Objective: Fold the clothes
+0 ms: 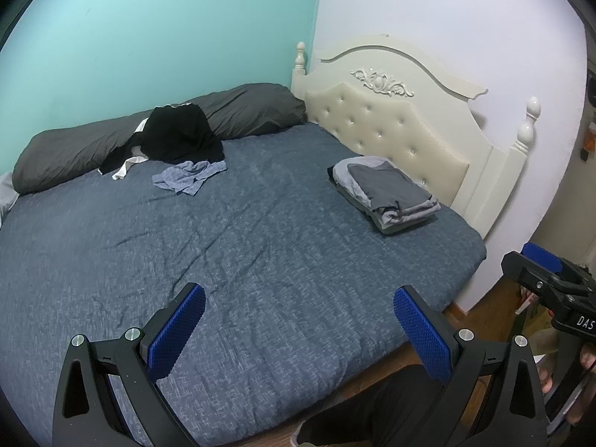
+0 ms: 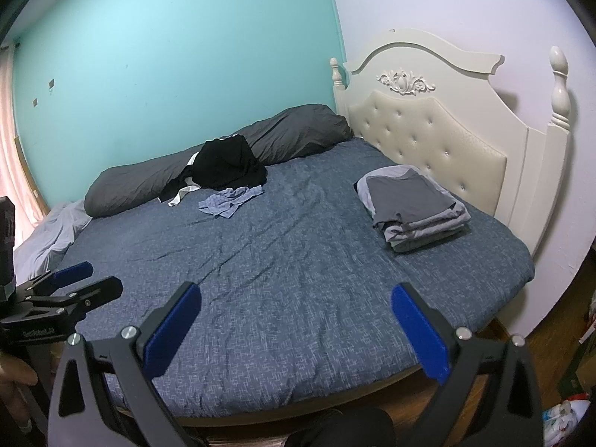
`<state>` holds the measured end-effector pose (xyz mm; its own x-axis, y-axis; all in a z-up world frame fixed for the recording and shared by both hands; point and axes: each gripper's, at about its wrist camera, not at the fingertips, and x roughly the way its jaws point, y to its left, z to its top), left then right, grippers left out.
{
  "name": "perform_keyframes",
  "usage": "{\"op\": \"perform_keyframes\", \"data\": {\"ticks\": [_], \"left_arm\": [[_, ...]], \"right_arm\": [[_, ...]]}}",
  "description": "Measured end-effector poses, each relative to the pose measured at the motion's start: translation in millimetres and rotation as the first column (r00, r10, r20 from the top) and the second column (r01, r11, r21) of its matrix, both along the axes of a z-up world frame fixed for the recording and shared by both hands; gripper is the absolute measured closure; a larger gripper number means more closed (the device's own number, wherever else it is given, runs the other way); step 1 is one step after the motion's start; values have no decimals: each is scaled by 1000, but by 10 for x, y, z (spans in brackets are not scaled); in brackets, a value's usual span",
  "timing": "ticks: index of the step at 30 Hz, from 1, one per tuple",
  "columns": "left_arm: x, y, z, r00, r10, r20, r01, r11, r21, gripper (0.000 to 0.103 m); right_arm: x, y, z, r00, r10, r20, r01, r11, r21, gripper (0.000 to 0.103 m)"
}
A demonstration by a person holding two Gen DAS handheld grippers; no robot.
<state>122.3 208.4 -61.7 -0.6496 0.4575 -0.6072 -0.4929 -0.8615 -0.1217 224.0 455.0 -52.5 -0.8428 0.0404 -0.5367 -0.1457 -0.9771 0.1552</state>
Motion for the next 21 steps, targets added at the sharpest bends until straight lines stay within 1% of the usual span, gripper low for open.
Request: {"op": "perform_keyframes", "data": {"ticks": [21], "left_arm": [[13,24,-8,1000,-16,-2,16,1000,1,0]], "right_arm": [[11,2,-4,1000,-3,2,3,1000,-2,0]]}}
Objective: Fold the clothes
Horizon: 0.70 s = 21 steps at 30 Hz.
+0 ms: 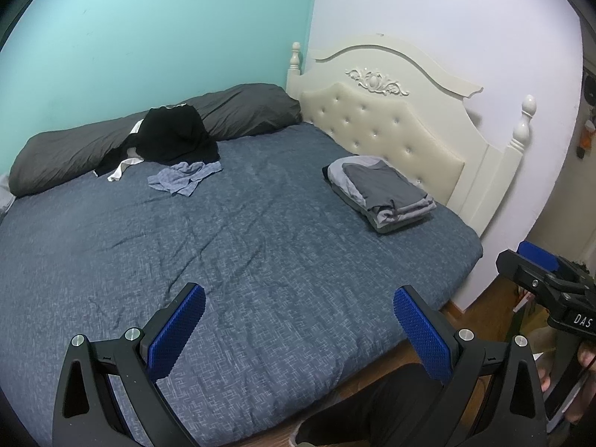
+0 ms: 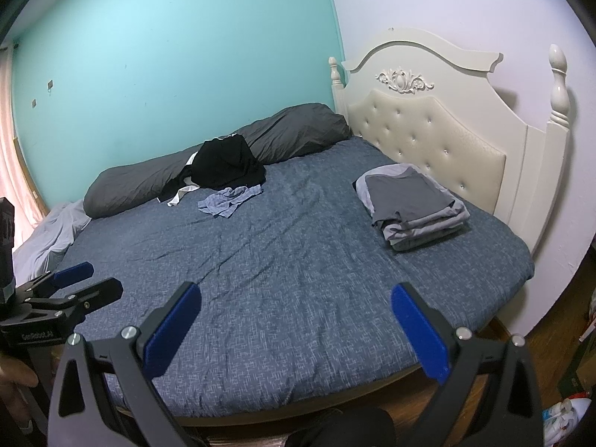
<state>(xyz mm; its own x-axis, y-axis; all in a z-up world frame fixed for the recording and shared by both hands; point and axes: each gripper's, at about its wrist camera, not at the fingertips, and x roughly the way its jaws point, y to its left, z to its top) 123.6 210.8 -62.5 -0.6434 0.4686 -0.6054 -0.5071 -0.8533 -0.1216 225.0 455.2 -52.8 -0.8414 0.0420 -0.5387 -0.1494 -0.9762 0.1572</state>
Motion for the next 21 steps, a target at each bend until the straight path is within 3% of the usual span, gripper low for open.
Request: {"op": "perform_keyframes", "data": {"ticks": [21], "left_arm": [[16,27,7,1000,-13,-2,13,1000,4,0]], "right_arm": [[17,38,20,1000,-11,-4,11,1000,-1,0]]}}
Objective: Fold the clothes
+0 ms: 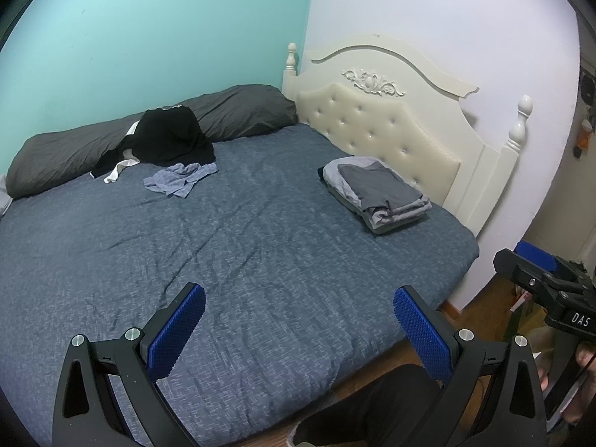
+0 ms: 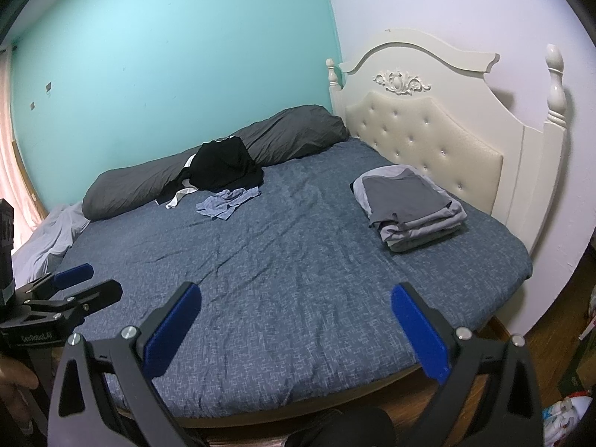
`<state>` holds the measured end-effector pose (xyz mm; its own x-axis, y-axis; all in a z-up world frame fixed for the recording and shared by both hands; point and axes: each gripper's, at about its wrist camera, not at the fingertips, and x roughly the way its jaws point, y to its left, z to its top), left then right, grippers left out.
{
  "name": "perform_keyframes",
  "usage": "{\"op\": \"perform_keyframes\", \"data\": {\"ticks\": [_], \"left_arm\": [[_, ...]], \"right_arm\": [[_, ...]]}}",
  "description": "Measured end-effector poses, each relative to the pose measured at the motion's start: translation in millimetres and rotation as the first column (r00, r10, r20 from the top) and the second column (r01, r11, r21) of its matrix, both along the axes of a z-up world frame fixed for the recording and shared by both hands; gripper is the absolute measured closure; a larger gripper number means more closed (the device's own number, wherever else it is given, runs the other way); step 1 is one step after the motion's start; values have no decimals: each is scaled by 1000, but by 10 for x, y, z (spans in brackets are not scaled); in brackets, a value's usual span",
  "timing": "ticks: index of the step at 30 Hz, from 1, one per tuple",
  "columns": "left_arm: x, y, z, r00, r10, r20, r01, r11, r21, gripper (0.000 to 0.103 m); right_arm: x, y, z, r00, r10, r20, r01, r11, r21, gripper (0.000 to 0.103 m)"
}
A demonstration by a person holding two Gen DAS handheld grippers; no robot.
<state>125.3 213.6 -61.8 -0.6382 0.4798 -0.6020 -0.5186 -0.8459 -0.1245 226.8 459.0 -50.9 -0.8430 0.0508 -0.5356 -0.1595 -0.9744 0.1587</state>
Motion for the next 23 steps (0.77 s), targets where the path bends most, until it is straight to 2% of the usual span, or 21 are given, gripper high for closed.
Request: {"op": "perform_keyframes", "data": {"ticks": [23], "left_arm": [[-20,-20,0,1000,11,5,-11,1000,1,0]], "right_arm": [[3,4,-29,1000,-4,6,4,1000,-4,0]]}}
